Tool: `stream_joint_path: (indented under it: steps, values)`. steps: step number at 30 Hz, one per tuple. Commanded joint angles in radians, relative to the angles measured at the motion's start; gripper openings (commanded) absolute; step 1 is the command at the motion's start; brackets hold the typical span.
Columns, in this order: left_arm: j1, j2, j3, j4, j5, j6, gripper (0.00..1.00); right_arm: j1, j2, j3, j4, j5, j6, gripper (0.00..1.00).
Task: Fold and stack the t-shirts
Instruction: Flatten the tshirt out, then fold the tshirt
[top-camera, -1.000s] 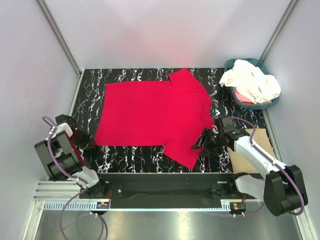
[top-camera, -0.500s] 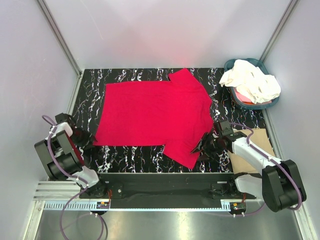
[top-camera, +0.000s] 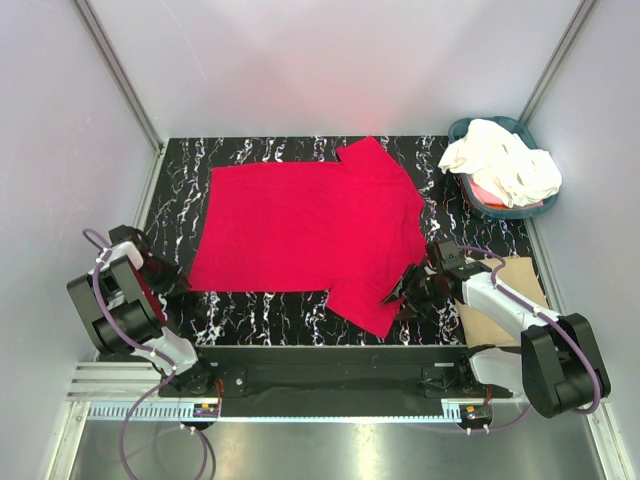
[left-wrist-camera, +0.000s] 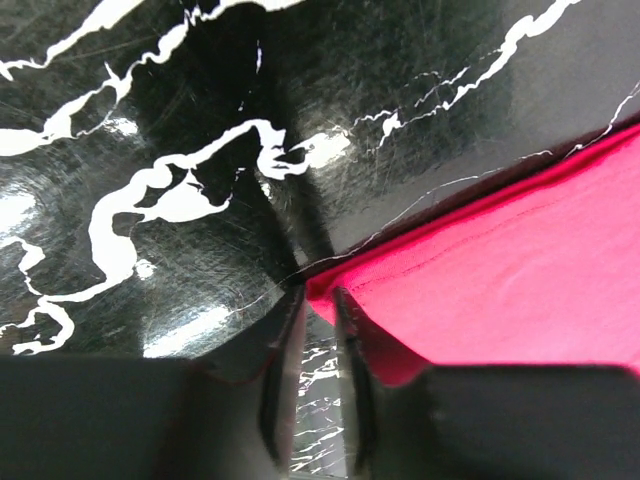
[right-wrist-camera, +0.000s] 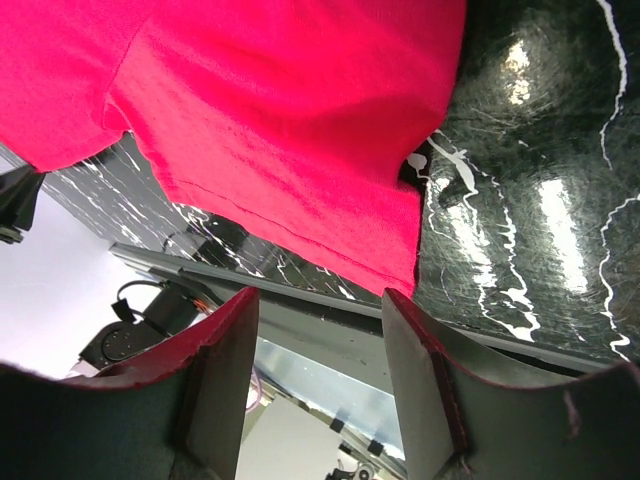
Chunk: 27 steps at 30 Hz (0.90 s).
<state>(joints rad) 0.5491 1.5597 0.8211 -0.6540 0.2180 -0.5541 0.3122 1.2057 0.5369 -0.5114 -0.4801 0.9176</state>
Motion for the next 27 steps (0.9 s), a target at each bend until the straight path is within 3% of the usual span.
stream_joint_path:
  steps: [1, 7, 16, 27]
  values:
    - [0.002, 0.034, -0.004, 0.074, -0.075, 0.017, 0.19, 0.005, 0.000, -0.002, 0.022, 0.018, 0.033, 0.60]
    - [0.003, 0.028, 0.001, 0.073, -0.054, 0.029, 0.00, 0.005, 0.014, -0.015, 0.016, 0.023, 0.055, 0.62]
    - [0.000, -0.044, -0.013, 0.051, -0.026, 0.049, 0.00, 0.005, 0.000, -0.038, -0.010, 0.063, 0.058, 0.61]
    - [-0.008, -0.110, -0.023, 0.037, -0.014, 0.043, 0.00, 0.024, 0.046, -0.064, -0.015, 0.038, 0.041, 0.47]
